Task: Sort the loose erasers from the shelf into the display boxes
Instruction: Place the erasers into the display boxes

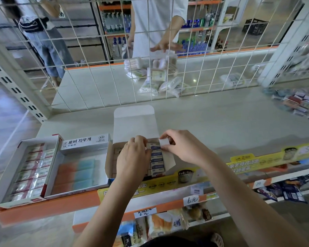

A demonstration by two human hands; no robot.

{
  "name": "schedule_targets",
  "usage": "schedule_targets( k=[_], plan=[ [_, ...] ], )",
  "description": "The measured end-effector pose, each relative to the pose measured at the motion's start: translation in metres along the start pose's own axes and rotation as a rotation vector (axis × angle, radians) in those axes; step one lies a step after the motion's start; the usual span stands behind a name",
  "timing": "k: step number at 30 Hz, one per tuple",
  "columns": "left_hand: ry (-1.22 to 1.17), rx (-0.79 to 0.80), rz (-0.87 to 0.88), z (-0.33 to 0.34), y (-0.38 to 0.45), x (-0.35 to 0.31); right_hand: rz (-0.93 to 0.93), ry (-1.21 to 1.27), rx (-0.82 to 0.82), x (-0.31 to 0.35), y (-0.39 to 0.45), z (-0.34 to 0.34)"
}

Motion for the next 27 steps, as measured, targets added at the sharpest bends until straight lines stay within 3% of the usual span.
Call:
schedule_targets(
  k=[14,27],
  plan=[
    [0.192,0.048,0.094,-0.009,0.007,-0.007,0.004,-0.006,0.003,0.001,-0.003,-0.005],
    [0.069,0.118,0.177,-0.019,0.008,0.004,0.017,0.020,0.021,0.003,-0.005,-0.008]
  ],
)
Point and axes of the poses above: each hand's wrist, its own y-axis towards the middle knuckle, its own z-axis out of the palm, x = y × z, the point moved 1 cm from there along y, towards the middle knuckle, and after that the axes turned 14 degrees about -y, right-handed, at the moved point
